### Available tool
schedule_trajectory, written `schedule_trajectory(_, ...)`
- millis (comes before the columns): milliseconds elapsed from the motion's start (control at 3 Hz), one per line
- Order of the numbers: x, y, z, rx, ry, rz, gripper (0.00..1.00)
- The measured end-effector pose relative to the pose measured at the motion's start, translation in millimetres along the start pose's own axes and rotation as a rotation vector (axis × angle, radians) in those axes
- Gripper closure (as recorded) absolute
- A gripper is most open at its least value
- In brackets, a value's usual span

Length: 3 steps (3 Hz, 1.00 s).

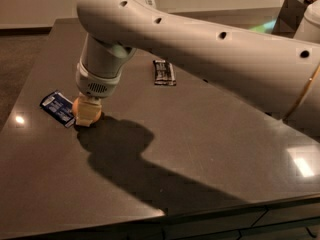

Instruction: Move orange near rxbar blueberry

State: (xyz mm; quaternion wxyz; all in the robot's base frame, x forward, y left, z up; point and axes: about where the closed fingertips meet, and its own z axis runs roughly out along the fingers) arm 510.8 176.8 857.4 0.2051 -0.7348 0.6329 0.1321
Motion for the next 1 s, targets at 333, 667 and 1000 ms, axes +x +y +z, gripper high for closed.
schedule_trajectory(333, 6.2, 0.7, -0.1, -0.009, -0.006, -0.008, 0.05)
schedule_trajectory(667, 5.9, 1.3, -0.2, -0.010, -0.006, -0.010, 0.00)
schedule_trajectory(1000, 5.9, 1.3, -0.2, -0.010, -0.005, -0.011, 0.00)
